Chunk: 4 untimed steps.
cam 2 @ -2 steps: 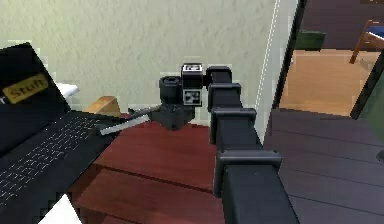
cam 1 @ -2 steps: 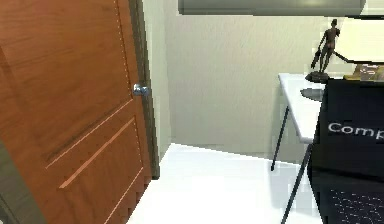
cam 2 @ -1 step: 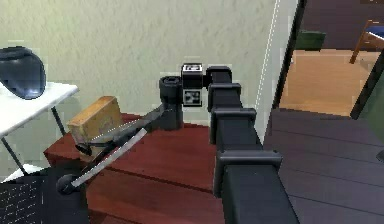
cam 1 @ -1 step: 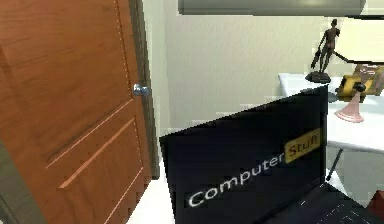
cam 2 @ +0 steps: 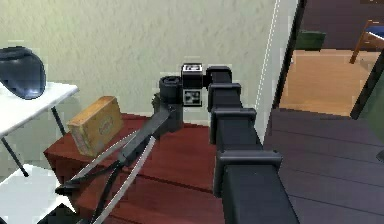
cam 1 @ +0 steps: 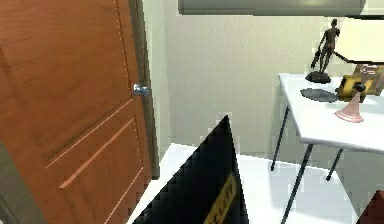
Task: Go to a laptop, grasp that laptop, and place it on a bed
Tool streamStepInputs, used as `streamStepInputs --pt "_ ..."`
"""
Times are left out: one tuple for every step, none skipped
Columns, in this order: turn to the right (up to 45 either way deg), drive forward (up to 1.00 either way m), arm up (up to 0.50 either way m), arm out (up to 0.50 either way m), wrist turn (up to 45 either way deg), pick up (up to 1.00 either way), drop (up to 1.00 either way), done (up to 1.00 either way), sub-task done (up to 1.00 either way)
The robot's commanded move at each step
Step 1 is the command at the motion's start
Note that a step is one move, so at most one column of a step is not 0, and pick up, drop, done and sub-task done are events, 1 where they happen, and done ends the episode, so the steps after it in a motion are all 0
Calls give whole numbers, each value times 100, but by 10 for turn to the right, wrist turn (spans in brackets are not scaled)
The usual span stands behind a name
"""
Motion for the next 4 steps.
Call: streamStepInputs --pt "0 0 0 -22 0 0 0 0 0" --pt "450 0 0 0 0 0 0 0 0" --pt "450 0 0 0 0 0 0 0 0" --pt "450 0 0 0 0 0 0 0 0"
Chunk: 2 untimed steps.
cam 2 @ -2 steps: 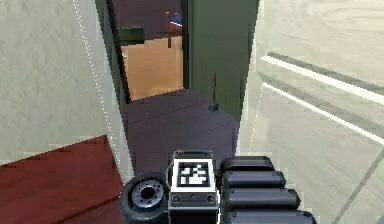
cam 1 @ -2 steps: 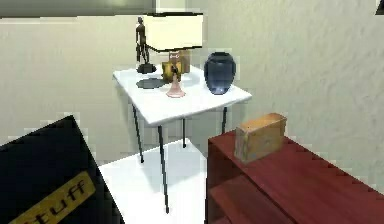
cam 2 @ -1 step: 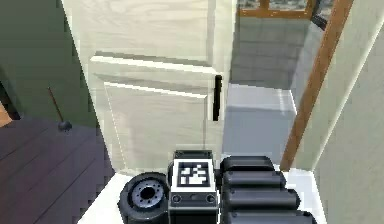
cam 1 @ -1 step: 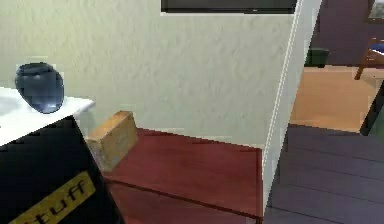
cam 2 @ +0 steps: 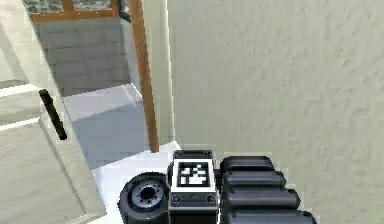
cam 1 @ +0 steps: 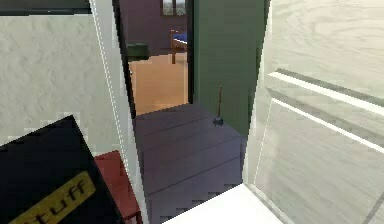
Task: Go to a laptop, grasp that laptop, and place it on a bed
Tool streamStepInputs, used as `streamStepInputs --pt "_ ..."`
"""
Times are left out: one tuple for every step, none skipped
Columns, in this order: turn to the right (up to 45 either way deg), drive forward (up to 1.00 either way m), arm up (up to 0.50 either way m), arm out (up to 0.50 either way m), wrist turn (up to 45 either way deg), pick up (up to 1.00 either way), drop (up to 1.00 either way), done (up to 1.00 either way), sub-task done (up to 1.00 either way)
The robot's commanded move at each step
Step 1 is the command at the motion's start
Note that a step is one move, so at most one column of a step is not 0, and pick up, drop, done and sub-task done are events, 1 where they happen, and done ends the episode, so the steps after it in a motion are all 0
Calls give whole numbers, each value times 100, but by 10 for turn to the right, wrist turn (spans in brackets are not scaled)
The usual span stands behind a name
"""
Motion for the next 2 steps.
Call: streamStepInputs --pt "150 0 0 0 0 0 0 0 0" --pt "0 35 0 0 0 0 0 0 0"
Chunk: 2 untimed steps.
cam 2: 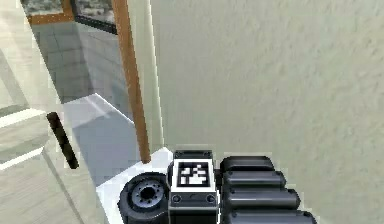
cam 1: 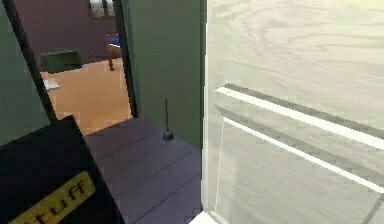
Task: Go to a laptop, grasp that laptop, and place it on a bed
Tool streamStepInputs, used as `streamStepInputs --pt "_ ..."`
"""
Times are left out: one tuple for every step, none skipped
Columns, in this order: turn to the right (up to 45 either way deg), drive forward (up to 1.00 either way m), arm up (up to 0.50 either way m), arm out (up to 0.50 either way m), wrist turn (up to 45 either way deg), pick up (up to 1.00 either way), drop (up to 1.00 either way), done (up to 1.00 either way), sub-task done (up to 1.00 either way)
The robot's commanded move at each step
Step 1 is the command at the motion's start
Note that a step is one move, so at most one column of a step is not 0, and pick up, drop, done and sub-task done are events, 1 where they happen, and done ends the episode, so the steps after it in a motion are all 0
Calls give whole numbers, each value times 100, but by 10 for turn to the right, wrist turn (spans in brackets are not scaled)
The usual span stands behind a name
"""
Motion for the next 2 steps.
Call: streamStepInputs --pt "-150 0 0 0 0 0 0 0 0" --pt "0 70 0 0 0 0 0 0 0"
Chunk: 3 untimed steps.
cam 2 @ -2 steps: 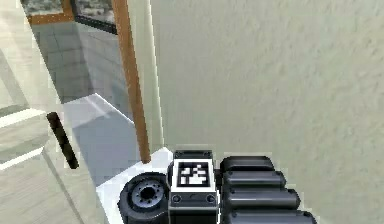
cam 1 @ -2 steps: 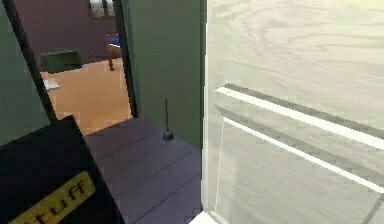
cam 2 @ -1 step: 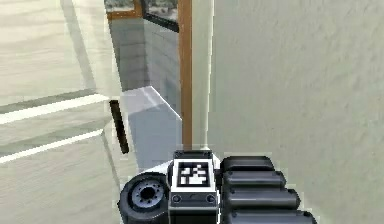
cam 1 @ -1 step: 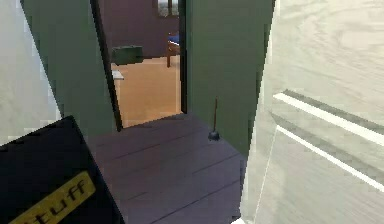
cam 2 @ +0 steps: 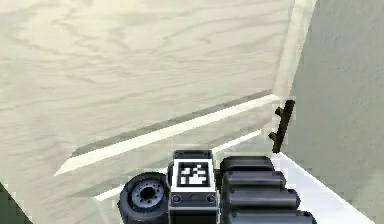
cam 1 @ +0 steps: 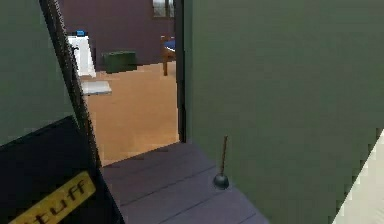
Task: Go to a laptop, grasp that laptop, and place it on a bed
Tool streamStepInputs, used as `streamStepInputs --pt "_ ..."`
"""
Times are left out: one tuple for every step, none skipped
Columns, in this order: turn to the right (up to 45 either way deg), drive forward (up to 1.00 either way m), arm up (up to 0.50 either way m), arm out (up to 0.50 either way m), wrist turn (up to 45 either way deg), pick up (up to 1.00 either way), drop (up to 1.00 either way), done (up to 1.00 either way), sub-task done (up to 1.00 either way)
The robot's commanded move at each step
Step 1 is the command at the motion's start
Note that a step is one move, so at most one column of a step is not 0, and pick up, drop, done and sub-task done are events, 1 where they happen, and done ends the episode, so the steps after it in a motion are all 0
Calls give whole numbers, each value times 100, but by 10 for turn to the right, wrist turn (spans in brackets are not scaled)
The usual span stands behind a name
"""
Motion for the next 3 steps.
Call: streamStepInputs --pt "-150 0 0 0 0 0 0 0 0" --pt "0 100 0 0 0 0 0 0 0" --pt "0 100 0 0 0 0 0 0 0"
